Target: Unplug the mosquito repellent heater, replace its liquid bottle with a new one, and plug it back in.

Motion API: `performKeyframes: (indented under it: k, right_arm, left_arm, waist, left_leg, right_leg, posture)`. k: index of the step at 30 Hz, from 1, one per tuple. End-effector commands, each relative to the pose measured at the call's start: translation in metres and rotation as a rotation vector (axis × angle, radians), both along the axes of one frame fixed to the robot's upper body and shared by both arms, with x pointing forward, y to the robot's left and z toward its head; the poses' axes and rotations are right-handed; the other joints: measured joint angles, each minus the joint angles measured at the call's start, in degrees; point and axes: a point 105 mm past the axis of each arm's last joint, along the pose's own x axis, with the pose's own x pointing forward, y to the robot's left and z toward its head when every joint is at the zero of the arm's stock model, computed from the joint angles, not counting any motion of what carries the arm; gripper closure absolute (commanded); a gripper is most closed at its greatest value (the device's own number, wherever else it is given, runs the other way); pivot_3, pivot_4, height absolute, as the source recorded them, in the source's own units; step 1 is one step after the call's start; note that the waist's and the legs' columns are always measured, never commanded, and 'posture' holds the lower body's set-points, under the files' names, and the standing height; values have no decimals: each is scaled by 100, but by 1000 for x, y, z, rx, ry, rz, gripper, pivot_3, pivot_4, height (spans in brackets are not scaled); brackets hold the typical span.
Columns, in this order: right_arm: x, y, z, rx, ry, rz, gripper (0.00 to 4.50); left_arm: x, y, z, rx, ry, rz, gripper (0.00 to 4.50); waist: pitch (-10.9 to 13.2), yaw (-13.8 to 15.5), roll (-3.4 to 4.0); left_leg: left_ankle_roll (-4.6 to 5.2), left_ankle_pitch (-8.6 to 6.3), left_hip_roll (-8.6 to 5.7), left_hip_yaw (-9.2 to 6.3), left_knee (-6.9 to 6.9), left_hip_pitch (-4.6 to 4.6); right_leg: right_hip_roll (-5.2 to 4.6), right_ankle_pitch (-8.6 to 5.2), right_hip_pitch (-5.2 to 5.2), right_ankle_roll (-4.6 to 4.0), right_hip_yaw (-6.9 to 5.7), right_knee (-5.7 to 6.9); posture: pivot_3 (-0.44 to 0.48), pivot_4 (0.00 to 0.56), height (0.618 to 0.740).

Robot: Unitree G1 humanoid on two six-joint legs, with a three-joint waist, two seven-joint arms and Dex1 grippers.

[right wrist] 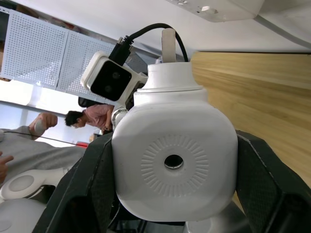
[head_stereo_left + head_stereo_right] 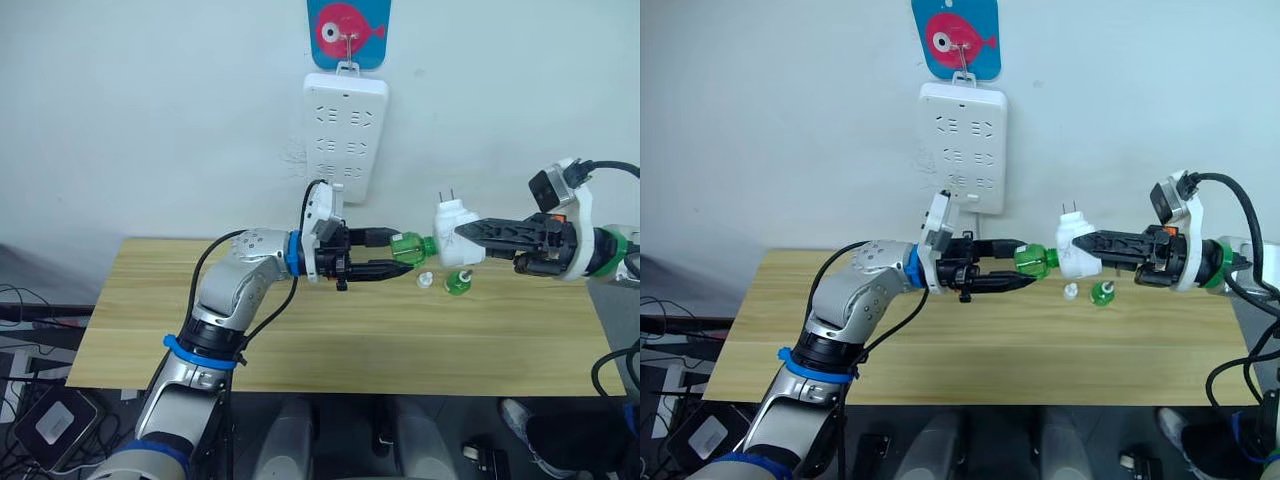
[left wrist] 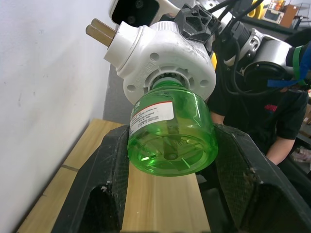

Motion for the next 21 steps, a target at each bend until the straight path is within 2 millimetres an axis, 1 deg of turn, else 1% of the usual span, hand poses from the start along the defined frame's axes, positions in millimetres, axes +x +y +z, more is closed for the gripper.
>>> performKeyframes:
  k: [1, 6, 12, 15, 17, 19, 20, 21]
  right_arm:
    - [-14, 17, 12, 10, -62, 87, 1546]
    - [-17, 27, 15, -11, -89, 106, 1546]
    - [-19, 36, 19, 36, -105, 132, 1546]
    - [-19, 37, 16, 35, -98, 128, 1546]
    - [-14, 35, 7, 13, -71, 79, 827]
    - [-14, 34, 1, -6, -59, 58, 201]
    - [-13, 34, -1, -16, -59, 43, 16]
    - [-12, 34, -3, -21, -56, 30, 16]
  left_arm:
    - [-9, -9, 4, 2, -26, -53, 2274]
    - [-13, -9, 1, 18, -19, -83, 2274]
    - [-10, -10, 3, 3, -18, -73, 2274]
    - [-6, -8, -1, 9, -10, -47, 2274]
    - [-2, -6, -4, 11, -2, -26, 2274]
    - [0, -5, -4, 11, -2, -19, 2274]
    - [0, -5, -4, 12, -4, -17, 2274]
    - [1, -6, -4, 13, -6, -15, 2274]
  waist:
    - [0, 0, 0]
    - [0, -3, 0]
    - [0, -3, -1]
    - [0, -4, -1]
    - [0, -3, -1]
    - [1, -1, -1]
    - [2, 0, -3]
    - [2, -2, -3]
  left_leg:
    - [0, 0, 0, 2, 0, 0]
    - [0, 0, 0, 1, 1, 0]
    - [0, 0, 0, 1, 0, -1]
    - [0, 0, 0, 2, 1, 0]
    - [1, 0, 0, 0, 1, 0]
    - [1, 0, 0, -2, 0, -1]
    - [1, 0, 0, -3, 0, -2]
    - [1, 0, 0, -5, 1, -4]
  right_leg:
    - [0, 0, 0, 0, 1, 0]
    - [1, 0, 0, 0, 1, -1]
    - [1, 0, 0, 0, 1, -4]
    - [1, 0, 0, 0, 1, -4]
    - [1, 0, 1, 0, 0, -4]
    - [1, 0, 2, 0, -1, -6]
    - [0, 0, 3, 0, -1, -5]
    - [0, 0, 2, 0, -3, -5]
  posture:
    - [46, 272, 740]
    - [38, 276, 740]
    - [37, 281, 740]
    - [39, 283, 740]
    - [41, 284, 740]
    - [43, 285, 740]
    - [44, 285, 740]
    - [44, 285, 740]
